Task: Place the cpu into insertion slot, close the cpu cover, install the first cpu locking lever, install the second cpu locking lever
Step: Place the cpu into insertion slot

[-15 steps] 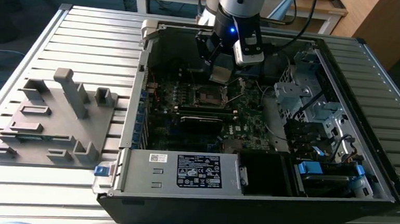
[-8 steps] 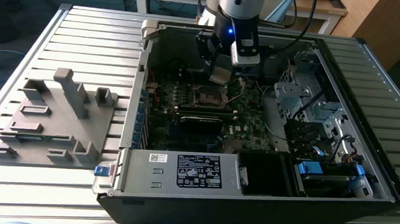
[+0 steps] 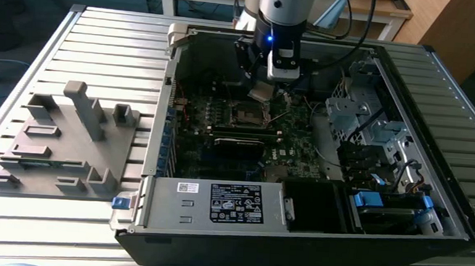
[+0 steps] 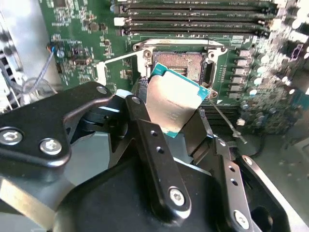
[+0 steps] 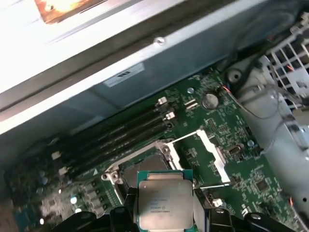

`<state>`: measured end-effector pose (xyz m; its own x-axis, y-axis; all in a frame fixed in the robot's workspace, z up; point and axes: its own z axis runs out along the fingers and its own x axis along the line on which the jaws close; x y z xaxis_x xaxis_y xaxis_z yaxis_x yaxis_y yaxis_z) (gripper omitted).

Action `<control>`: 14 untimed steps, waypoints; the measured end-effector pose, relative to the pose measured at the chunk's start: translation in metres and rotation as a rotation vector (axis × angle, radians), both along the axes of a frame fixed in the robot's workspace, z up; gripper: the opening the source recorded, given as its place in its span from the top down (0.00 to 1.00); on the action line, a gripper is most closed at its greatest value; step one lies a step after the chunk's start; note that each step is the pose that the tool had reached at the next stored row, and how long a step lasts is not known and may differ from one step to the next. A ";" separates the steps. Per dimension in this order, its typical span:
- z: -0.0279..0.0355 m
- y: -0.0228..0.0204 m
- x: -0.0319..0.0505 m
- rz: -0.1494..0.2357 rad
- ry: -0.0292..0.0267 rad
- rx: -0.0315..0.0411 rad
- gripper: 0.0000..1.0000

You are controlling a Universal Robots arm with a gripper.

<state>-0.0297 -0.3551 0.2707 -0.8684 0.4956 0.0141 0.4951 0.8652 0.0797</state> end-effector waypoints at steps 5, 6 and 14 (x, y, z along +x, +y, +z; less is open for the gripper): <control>-0.0027 0.0000 0.0000 -0.091 0.0000 0.0000 0.46; -0.0032 0.0000 0.0000 -0.109 0.0000 -0.0001 0.46; -0.0058 0.0000 0.0000 -0.281 0.0001 -0.0001 0.46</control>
